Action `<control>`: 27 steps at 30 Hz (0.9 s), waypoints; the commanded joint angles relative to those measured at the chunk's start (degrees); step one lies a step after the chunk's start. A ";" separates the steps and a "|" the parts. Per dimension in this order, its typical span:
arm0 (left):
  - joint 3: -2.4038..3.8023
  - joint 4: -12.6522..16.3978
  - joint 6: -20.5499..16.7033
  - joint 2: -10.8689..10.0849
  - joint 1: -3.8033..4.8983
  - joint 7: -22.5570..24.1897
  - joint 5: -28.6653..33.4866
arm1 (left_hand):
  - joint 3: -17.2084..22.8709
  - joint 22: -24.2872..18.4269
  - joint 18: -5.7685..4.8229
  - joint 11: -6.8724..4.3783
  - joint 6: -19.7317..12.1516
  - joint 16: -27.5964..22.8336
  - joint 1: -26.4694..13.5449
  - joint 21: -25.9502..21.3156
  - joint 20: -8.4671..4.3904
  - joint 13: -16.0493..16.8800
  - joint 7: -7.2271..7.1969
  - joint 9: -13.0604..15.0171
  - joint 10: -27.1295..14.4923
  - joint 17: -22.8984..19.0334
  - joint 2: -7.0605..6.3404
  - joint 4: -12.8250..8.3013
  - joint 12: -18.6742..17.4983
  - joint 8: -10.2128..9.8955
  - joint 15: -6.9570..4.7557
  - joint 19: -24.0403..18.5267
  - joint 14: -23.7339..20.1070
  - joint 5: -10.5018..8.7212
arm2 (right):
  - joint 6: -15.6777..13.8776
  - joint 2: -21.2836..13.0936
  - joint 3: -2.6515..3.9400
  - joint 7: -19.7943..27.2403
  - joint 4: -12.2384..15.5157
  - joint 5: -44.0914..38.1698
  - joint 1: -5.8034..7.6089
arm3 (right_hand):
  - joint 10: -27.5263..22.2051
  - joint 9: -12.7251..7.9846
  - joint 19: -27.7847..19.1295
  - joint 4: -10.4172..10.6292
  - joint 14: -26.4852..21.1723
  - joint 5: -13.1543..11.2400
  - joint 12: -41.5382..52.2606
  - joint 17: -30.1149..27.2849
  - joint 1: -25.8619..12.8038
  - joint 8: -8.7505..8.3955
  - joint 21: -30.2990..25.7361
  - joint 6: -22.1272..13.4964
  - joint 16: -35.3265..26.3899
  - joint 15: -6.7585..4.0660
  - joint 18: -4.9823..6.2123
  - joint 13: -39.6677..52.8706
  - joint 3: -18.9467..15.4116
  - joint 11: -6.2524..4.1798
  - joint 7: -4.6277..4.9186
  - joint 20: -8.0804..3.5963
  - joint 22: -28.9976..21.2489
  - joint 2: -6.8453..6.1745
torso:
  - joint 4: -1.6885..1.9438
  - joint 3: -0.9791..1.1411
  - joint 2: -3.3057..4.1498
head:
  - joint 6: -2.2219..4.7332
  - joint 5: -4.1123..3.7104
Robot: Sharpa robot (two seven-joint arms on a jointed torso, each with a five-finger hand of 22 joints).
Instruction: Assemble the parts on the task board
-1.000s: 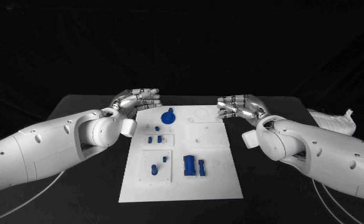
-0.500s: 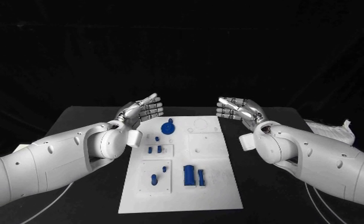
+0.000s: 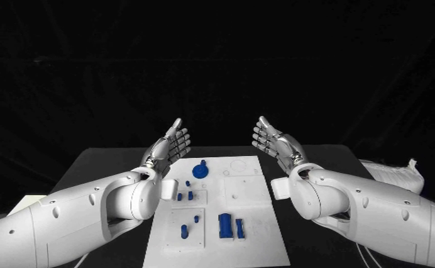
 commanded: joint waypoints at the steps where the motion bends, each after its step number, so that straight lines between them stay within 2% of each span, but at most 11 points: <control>1: 0.25 1.65 -11.38 0.30 -0.46 4.11 -3.80 | -2.31 -5.74 -2.07 -1.75 -7.59 -4.11 -10.03 -0.35 -2.08 -0.18 -2.36 -0.19 -7.83 -0.79 0.12 -0.02 -1.89 -0.58 -1.08 -6.13 -7.50 -0.37 | -9.07 -0.46 -0.26 4.49 1.74 4.96 -0.05 | -8.67 -1.51 -8.60 0.08 -9.02 -0.51 -0.42 -3.04 -11.36 -0.40 -0.43 -7.79 -0.44 -1.30 -1.98 -0.87 -0.48 -2.83 -4.65 -2.05 -0.30 -0.18 | 0.14 0.05 -0.25 | 0.05 -0.04; 2: 0.32 2.08 -12.47 0.36 -0.60 4.38 -4.07 | -2.51 -5.74 -6.25 -1.75 -8.25 -4.11 -10.93 -0.35 -2.23 -0.18 -2.36 -0.19 -8.55 -0.79 0.12 -0.02 -1.89 -0.58 -1.08 -6.69 -8.15 -0.37 | -9.70 -0.57 -0.35 4.73 2.16 5.28 -0.05 | -11.83 -1.51 -11.75 0.08 -12.27 -0.51 -0.42 -3.04 -15.49 -0.40 -0.43 -10.59 -0.44 -1.30 -6.59 -0.87 -0.48 -2.83 -4.65 -2.80 -0.30 -0.18 | 0.14 0.05 -0.25 | 0.05 -0.04; 3: 0.39 2.47 -13.44 0.41 -0.73 4.62 -4.32 | -2.66 -5.74 -6.25 -1.75 -8.84 -4.11 -11.68 -0.35 -2.40 -0.18 -2.36 -0.19 -9.14 -0.79 0.12 -0.02 -1.89 -0.58 -1.08 -7.15 -8.75 -0.37 | -10.22 -0.66 -0.43 4.92 2.51 5.55 -0.05 | -12.37 -1.51 -12.26 0.08 -12.86 -0.51 -0.42 -3.04 -16.14 -0.40 -0.43 -11.04 -0.44 -1.30 -6.59 -0.87 -0.48 -2.83 -4.65 -6.83 -0.30 -0.18 | 0.14 0.05 -0.25 | 0.05 -0.04; 4: 0.47 2.98 -14.72 0.49 -0.89 4.94 -4.64 | -2.84 -5.74 -6.25 -1.75 -9.64 -4.11 -12.74 -0.35 -6.50 -0.18 -2.36 -0.19 -9.99 -0.79 0.12 -0.02 -1.89 -0.58 -1.08 -7.81 -9.51 -0.37 | -10.81 -0.76 -0.52 5.15 2.90 5.86 -0.06 | -13.14 -1.51 -13.03 0.08 -13.69 -0.51 -0.42 -3.04 -17.19 -0.40 -0.43 -11.79 -0.44 -1.30 -6.59 -0.87 -0.48 -2.83 -4.65 -6.83 -0.30 -0.18 | 0.14 0.05 -0.25 | 0.05 -0.04; 6: 0.55 3.49 -16.00 0.56 -1.06 5.26 -4.97 | -3.19 -5.74 -6.25 -1.75 -10.76 -4.11 -14.23 -0.35 -6.50 -0.18 -2.36 -0.19 -11.12 -0.79 0.12 -0.02 -1.89 -0.58 -1.08 -8.69 -10.63 -0.37 | -11.18 -0.83 -0.57 5.29 3.15 6.05 -0.06 | -14.37 -1.51 -14.13 0.08 -14.93 -0.51 -0.42 -3.04 -18.81 -0.40 -0.43 -12.88 -0.44 -1.30 -6.59 -0.87 -0.48 -2.83 -4.65 -6.83 -0.30 -0.18 | 0.14 0.05 -0.25 | 0.05 -0.04; 7: 0.59 3.68 -16.47 0.59 -1.12 5.37 -5.09 | -7.26 -5.74 -6.25 -1.75 -11.28 -4.11 -14.91 -0.35 -6.50 -0.18 -2.36 -0.19 -11.66 -0.79 0.12 -0.02 -1.89 -0.58 -1.08 -9.11 -11.13 -0.37 | -11.21 -0.83 -0.58 5.30 3.17 6.06 -0.06 | -14.95 -1.51 -14.80 0.08 -15.56 -0.51 -0.42 -3.04 -19.59 -0.40 -0.43 -13.43 -0.44 -1.30 -6.59 -0.87 -0.48 -2.83 -4.65 -6.83 -0.30 -0.18 | 0.14 0.05 -0.25 | 0.05 -0.04; 14: 0.63 3.97 -17.20 0.63 -1.21 5.56 -5.27 | -7.26 -5.74 -6.25 -1.75 -13.34 -4.11 -17.64 -0.35 -6.50 -0.18 -2.36 -0.19 -13.80 -0.79 0.12 -0.02 -1.89 -0.58 -1.08 -10.71 -13.19 -0.37 | -11.21 -0.83 -0.58 5.30 3.17 6.06 -0.06 | -15.26 -1.51 -15.11 0.08 -15.86 -0.51 -0.42 -3.04 -19.99 -0.40 -0.43 -13.68 -0.44 -1.30 -6.59 -0.87 -0.48 -2.83 -4.65 -6.83 -0.30 -0.18 | 0.14 0.05 -0.25 | 0.05 -0.04; 19: 0.63 3.97 -17.20 0.63 -1.21 5.56 -5.27 | -7.26 -5.74 -6.25 -1.75 -16.05 -4.11 -21.19 -0.35 -6.50 -0.18 -2.36 -0.19 -16.59 -0.79 0.12 -0.02 -1.89 -0.58 -1.08 -12.90 -15.86 -0.37 | -11.21 -0.83 -0.58 5.30 3.17 6.06 -0.06 | -24.04 -1.51 -23.81 0.08 -25.00 -0.51 -0.42 -3.04 -31.55 -0.40 -0.43 -21.55 -0.44 -1.30 -6.59 -0.87 -0.48 -2.83 -4.65 -6.83 -0.30 -0.18 | 0.14 0.05 -0.25 | 0.05 -0.04; 20: 0.63 3.97 -17.20 0.63 -1.21 5.56 -5.27 | -7.26 -5.74 -6.25 -1.75 -16.33 -4.11 -21.60 -0.35 -6.50 -0.18 -2.36 -0.19 -16.91 -0.79 0.12 -0.02 -1.89 -0.58 -1.08 -13.15 -16.15 -0.37 | -11.21 -0.83 -0.58 5.30 3.17 6.06 -0.06 | -24.89 -1.51 -24.67 0.08 -25.89 -0.51 -0.42 -3.04 -32.66 -0.40 -0.43 -25.95 -0.44 -1.30 -6.59 -0.87 -0.48 -2.83 -4.65 -6.83 -0.30 -0.18 | 0.14 0.05 -0.25 | 0.05 -0.04; 22: 0.63 3.97 -17.20 0.63 -1.21 5.56 -5.27 | -7.26 -5.74 -6.25 -1.75 -16.92 -4.11 -22.38 -0.35 -6.50 -0.18 -2.36 -0.19 -17.52 -0.79 0.12 -0.02 -1.89 -0.58 -1.08 -13.55 -16.74 -0.37 | -11.21 -0.83 -0.58 5.30 3.17 6.06 -0.06 | -28.92 -1.51 -28.68 0.08 -30.06 -0.51 -0.42 -3.04 -37.85 -0.40 -0.43 -25.95 -0.44 -1.30 -6.59 -0.87 -0.48 -2.83 -4.65 -6.83 -0.30 -0.18 | 0.14 0.05 -0.25 | 0.05 -0.04; 27: 0.63 3.97 -17.20 0.63 -1.21 5.56 -5.27 | -7.26 -5.74 -6.25 -1.75 -18.19 -4.11 -24.16 -0.35 -6.50 -0.18 -2.36 -0.19 -18.89 -0.79 0.12 -0.02 -1.89 -0.58 -1.08 -14.61 -18.08 -0.37 | -11.21 -0.83 -0.58 5.30 3.17 6.06 -0.06 | -28.92 -1.51 -28.68 0.08 -30.06 -0.51 -0.42 -3.04 -37.85 -0.40 -0.43 -25.95 -0.44 -1.30 -6.59 -0.87 -0.48 -2.83 -4.65 -6.83 -0.30 -0.18 | 0.14 0.05 -0.25 | 0.05 -0.04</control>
